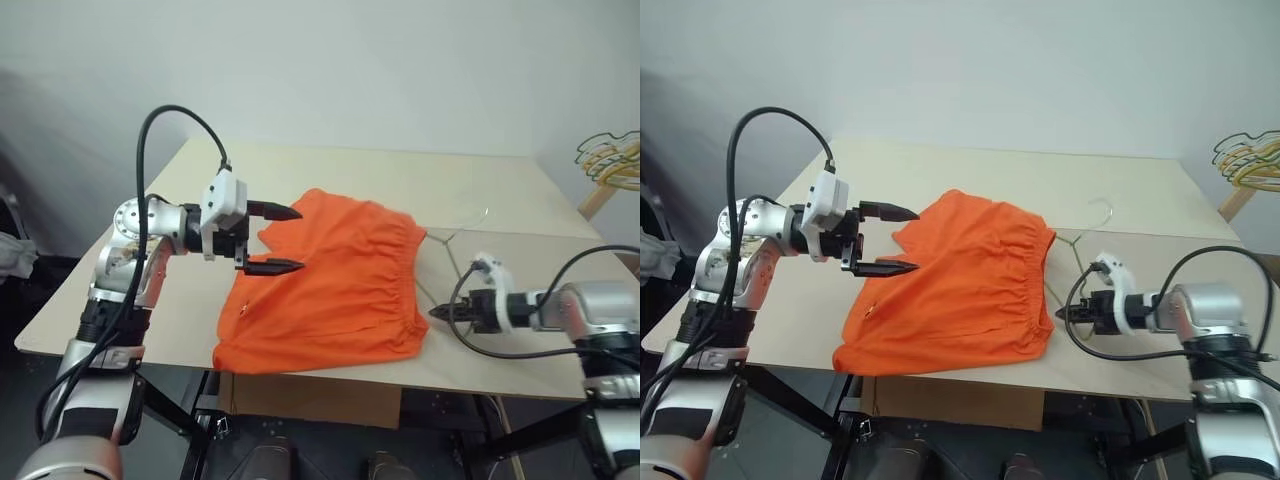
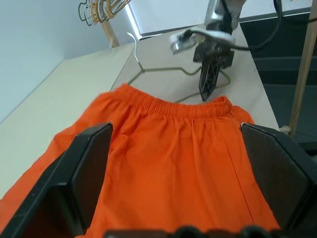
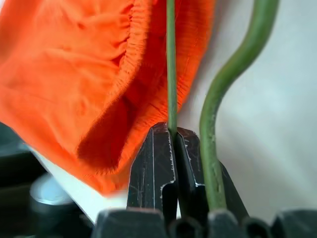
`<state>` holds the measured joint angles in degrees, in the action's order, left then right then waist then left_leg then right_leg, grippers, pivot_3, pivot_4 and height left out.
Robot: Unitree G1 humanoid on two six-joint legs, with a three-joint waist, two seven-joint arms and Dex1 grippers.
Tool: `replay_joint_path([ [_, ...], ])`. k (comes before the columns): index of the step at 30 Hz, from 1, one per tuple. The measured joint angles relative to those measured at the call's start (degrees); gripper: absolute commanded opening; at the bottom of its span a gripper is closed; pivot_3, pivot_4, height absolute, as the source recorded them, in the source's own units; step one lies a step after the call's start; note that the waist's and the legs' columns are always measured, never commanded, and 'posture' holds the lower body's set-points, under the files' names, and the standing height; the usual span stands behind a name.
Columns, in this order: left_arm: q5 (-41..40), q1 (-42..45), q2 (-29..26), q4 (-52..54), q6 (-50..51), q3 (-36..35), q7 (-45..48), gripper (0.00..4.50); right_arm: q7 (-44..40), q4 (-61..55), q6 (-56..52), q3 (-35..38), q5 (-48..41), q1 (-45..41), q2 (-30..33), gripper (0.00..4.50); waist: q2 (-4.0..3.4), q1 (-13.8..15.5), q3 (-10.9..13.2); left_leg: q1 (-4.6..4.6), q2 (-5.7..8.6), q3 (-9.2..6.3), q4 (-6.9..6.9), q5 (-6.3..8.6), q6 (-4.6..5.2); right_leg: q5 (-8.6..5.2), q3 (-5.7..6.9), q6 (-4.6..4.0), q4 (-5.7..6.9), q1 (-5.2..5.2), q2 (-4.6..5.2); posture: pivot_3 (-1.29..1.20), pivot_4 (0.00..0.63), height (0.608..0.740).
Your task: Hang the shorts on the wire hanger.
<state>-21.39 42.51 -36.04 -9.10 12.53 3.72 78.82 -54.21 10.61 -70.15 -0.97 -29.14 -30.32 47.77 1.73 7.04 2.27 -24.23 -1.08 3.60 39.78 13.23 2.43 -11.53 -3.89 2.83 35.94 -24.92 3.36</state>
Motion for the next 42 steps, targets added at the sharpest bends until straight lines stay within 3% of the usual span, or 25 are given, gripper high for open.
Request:
replay_joint_path([
  [9,2.42,7.8,3.04,-10.56,-6.51,1.58,2.52,4.46,1.82,-14.67,5.11,-3.16,4.63,-3.07,7.71,0.0,-0.01,-0.76,0.0,-0.09,-0.02,0.06,0.04,-0.01,0.0,-0.02,-0.01,0.03,0.03,-0.14,-0.02,0.13,0.0,0.74],
  [13,6.14,17.56,4.65,-23.31,-14.71,1.82,2.63,4.46,1.32,-22.68,8.75,-9.8,7.97,-9.98,8.66,0.0,-0.01,-1.86,0.01,-0.16,-0.02,0.08,0.04,-0.01,0.0,-0.03,-0.02,0.04,0.01,-0.22,-0.03,0.06,0.0,0.74],
  [19,12.83,31.17,4.86,-42.62,-30.49,2.31,4.07,4.46,-2.57,-25.1,10.04,-19.44,10.92,-19.26,7.48,0.0,-0.01,-3.68,0.0,-0.32,0.02,0.11,0.03,0.02,0.02,-0.01,-0.02,-0.01,-0.08,-0.27,0.04,0.05,0.0,0.74],
  [26,21.23,33.25,4.58,-53.5,-43.6,7.77,12.17,4.46,-8.59,-24.74,10.77,-25.58,13.55,-23.55,7.51,0.0,-0.01,-4.68,0.01,-0.51,0.02,0.11,0.07,0.02,0.02,0.0,-0.02,-0.02,0.0,-0.46,0.05,0.05,0.0,0.74],
  [32,29.84,33.5,5.19,-58.35,-47.36,12.08,6.98,4.46,-12.02,-24.55,11.0,-25.83,14.83,-25.6,7.61,0.0,-0.02,-4.84,0.01,-0.51,0.01,0.1,0.11,0.02,0.02,0.0,-0.02,-0.02,0.14,-0.53,0.05,0.04,0.0,0.74],
  [36,34.6,33.61,6.61,-60.29,-47.09,13.95,1.11,3.56,-13.69,-24.77,10.74,-25.85,14.75,-26.21,7.58,0.0,-0.02,-4.86,0.01,-0.52,0.0,0.1,0.13,0.02,0.02,0.0,-0.02,-0.02,0.18,-0.57,0.06,0.02,0.0,0.74],
  [42,35.33,33.61,7.73,-61.6,-46.76,13.73,-0.68,1.53,-14.34,-24.77,8.22,-25.52,14.19,-27.21,7.57,0.0,-0.02,-4.95,0.01,-0.95,-0.02,0.15,0.22,0.01,0.01,0.06,-0.02,-0.11,0.4,-1.15,0.05,0.0,0.0,0.74],
])
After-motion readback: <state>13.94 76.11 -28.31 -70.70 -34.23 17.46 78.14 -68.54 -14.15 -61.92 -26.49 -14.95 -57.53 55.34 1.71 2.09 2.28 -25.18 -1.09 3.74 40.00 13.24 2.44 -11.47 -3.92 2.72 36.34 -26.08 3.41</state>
